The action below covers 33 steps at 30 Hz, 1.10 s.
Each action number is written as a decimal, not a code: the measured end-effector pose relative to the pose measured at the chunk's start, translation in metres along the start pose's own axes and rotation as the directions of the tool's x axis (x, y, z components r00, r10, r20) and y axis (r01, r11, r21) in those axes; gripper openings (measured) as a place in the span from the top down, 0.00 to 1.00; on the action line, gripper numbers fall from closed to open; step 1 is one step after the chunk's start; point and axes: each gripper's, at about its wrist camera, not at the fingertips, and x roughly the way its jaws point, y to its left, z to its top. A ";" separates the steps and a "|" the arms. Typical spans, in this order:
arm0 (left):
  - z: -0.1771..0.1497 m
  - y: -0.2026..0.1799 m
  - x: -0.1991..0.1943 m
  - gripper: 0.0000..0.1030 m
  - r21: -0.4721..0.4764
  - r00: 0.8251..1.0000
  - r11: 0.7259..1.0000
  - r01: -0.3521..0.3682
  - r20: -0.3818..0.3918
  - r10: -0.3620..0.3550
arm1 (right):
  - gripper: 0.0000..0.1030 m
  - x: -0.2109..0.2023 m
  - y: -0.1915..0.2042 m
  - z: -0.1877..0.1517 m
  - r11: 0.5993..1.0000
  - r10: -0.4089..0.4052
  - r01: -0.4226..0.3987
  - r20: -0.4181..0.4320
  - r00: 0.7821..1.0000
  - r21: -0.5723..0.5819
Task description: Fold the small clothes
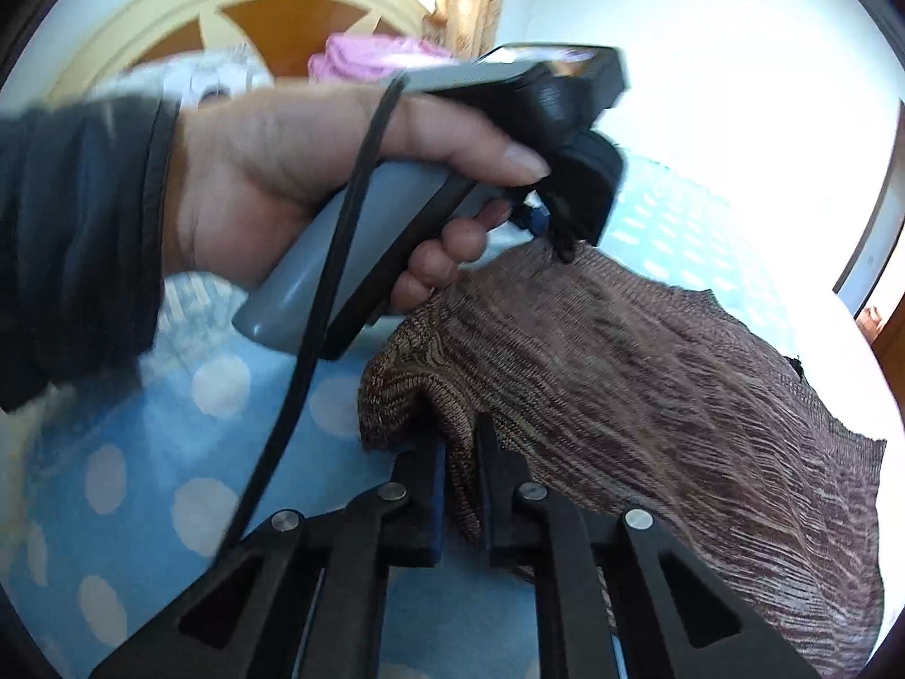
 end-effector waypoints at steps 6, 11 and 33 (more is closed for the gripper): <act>0.007 0.003 -0.028 0.91 -0.072 0.998 0.995 0.066 0.028 -0.064 | 0.92 -0.034 -0.029 -0.001 0.994 0.035 -0.039 0.046 0.998 0.098; 0.016 -0.012 -0.048 0.92 -0.096 0.991 0.988 0.122 0.063 -0.117 | 0.92 -0.058 -0.066 -0.008 0.977 0.045 -0.060 0.079 0.996 0.203; 0.038 -0.193 -0.068 0.92 0.122 0.936 0.937 0.328 0.093 -0.340 | 0.93 -0.134 -0.182 -0.082 0.846 -0.012 -0.051 0.114 0.993 0.530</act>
